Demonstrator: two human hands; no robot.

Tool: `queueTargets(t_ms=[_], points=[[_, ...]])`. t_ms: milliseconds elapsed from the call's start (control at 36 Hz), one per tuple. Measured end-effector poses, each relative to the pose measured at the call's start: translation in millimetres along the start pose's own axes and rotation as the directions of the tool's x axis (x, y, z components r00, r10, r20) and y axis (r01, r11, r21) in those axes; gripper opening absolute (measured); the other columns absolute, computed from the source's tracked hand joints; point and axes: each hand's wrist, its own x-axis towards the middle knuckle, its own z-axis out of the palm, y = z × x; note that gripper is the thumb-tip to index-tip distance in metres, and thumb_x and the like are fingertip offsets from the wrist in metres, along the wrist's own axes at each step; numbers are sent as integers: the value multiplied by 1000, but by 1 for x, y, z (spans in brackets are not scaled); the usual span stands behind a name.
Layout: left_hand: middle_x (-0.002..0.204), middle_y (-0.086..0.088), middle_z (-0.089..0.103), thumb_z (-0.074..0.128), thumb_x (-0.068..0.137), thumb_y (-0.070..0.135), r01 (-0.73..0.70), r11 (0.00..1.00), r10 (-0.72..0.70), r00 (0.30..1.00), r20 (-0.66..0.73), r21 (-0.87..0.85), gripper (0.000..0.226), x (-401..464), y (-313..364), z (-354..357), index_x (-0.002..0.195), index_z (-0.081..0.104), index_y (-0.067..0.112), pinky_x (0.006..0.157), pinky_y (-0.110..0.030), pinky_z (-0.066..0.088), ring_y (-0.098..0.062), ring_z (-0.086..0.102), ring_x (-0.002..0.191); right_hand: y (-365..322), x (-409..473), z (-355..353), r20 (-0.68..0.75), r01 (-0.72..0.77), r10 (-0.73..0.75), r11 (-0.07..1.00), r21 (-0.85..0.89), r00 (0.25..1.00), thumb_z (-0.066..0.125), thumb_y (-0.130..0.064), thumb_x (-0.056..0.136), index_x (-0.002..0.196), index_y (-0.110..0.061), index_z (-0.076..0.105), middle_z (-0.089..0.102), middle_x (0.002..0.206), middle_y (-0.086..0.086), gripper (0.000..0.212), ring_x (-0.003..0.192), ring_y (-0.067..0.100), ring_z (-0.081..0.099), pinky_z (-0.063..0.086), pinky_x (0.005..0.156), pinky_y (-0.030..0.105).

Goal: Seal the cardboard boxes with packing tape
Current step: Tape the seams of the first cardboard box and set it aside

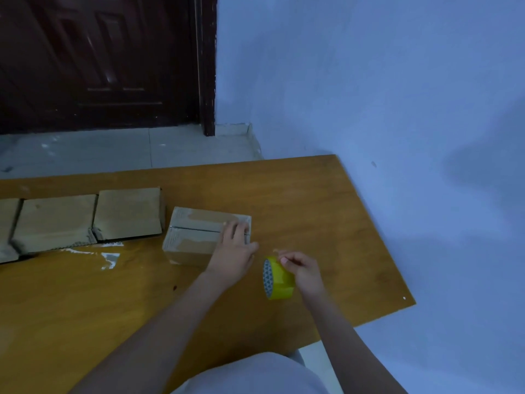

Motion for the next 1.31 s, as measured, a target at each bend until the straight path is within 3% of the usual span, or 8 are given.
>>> queueTargets(t_ms=[139, 250, 333, 417, 694, 944, 1139, 1306], points=[[105, -17, 55, 82, 64, 8, 140, 986, -147, 986, -76, -92, 20, 3, 11, 7, 76, 67, 9, 88, -54, 49, -35, 39, 106, -1, -2, -5, -26, -14, 15, 1000, 5, 1000, 63, 6, 82, 73, -3, 66, 67, 106, 18, 13, 103, 29, 62, 46, 93, 38], [118, -12, 46, 65, 81, 11, 219, 967, -224, 974, -25, -128, 51, 6, 20, 7, 130, 57, 21, 93, -42, 43, -28, 35, 109, 2, -4, -9, -39, -13, 13, 1000, -3, 999, 64, 4, 83, 81, 3, 67, 67, 106, 16, 4, 101, 27, 62, 46, 92, 40], [128, -5, 35, 49, 92, 21, 321, 940, -312, 946, 90, -115, 55, 15, 23, 0, 145, 36, 23, 101, -33, 30, -25, 32, 117, 6, -5, -10, -51, -23, 24, 999, 24, 998, 63, 5, 83, 77, -1, 66, 67, 104, 16, 9, 100, 26, 61, 46, 93, 40], [130, -4, 35, 51, 92, 33, 321, 947, -315, 939, 137, -23, 52, 27, 18, -10, 142, 37, 23, 102, -35, 29, -26, 31, 121, 10, -5, -9, -40, -33, 35, 998, 44, 999, 64, 5, 82, 74, -5, 66, 67, 104, 16, 14, 101, 25, 61, 45, 91, 36], [140, -8, 29, 37, 96, 51, -27, 923, -147, 898, 415, 385, 46, 66, 5, -28, 122, 61, 21, 99, -43, 36, -29, 29, 126, 12, -2, -10, -47, -46, 50, 994, 100, 998, 63, 10, 81, 68, -12, 64, 66, 105, 18, 26, 99, 20, 59, 42, 93, 29], [136, -9, 28, 32, 98, 53, -32, 947, -127, 876, 465, 319, 45, 61, 0, -33, 123, 60, 29, 99, -49, 37, -31, 27, 125, 15, -1, -14, -25, -61, 63, 996, 70, 998, 62, 8, 82, 80, -5, 66, 65, 86, -2, 14, 80, -3, 60, 44, 75, 12], [147, -11, 18, 24, 101, 49, -78, 875, -207, 831, 515, 479, 52, 64, 18, -36, 120, 62, 18, 92, -49, 36, -34, 25, 125, 12, 2, -6, 0, -56, 56, 995, 81, 998, 62, 9, 82, 84, 2, 65, 64, 91, 6, 8, 85, 8, 59, 44, 71, 6], [151, -12, 9, 28, 103, 43, -65, 846, -287, 781, 554, 529, 47, 59, 27, -36, 129, 55, 15, 99, -65, 31, -40, 16, 132, 7, -5, -4, 13, -71, 70, 995, 70, 997, 63, 5, 82, 77, -4, 65, 67, 92, 0, 10, 89, 12, 60, 45, 74, 13]])
